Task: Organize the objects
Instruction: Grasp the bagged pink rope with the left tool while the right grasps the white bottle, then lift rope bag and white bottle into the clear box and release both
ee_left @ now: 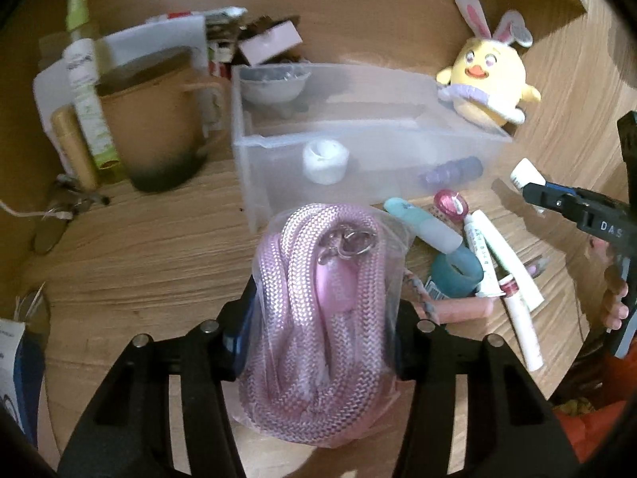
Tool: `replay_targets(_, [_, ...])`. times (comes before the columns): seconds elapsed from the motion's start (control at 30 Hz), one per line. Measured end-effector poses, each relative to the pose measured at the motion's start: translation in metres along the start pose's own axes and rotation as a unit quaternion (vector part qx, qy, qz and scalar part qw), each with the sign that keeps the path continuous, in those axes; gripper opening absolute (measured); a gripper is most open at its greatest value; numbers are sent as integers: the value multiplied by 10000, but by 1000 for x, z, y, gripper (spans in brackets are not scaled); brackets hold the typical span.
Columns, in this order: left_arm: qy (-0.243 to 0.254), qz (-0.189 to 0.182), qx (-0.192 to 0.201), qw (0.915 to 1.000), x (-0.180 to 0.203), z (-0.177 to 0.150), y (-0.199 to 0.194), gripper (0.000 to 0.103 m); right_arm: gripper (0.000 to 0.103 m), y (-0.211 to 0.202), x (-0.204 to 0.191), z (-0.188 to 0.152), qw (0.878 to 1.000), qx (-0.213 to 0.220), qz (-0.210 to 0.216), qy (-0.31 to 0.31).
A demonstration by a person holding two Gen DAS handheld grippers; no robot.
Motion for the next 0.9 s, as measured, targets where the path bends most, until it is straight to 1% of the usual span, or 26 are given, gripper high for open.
replay_targets(0.17, [-104, 1, 175, 9998, -5, 11, -13, 52, 27, -10, -7, 9, 9998, 179, 58, -62])
replay_targets(0.3, [-151, -19, 328, 9993, -5, 26, -19, 52, 27, -17, -14, 18, 9993, 338, 138, -121])
replay_targets(0.4, [-42, -28, 385, 9992, 1, 33, -18, 52, 27, -19, -18, 25, 9988, 429, 204, -144])
replay_targets(0.47, [24, -72, 319, 9995, 6, 31, -12, 53, 27, -17, -21, 28, 9986, 443, 248, -155])
replay_targets(0.6, [132, -188, -60, 9997, 18, 18, 12, 53, 27, -11, -25, 28, 9986, 382, 315, -204])
replay_targets(0.7, [99, -281, -284, 9992, 21, 8, 24, 53, 27, -5, -27, 26, 9986, 307, 366, -212])
replay_targets(0.77, [84, -311, -326, 9989, 21, 3, 26, 54, 27, -3, -27, 24, 9987, 267, 382, -226])
replay_targets(0.9, [-3, -418, -287, 9987, 16, 0, 19, 55, 27, -2, -27, 24, 9986, 252, 375, -281])
Point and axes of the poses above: each gripper's, at about its wrist camera, not at the fingertips, and y roughly the way its jaws point, x to its right, z to its top, the point moved 7 cm from there along y, roughly the way its jaws point, and after that the axes turned 6 degrees about z, right-handed, at the moved point
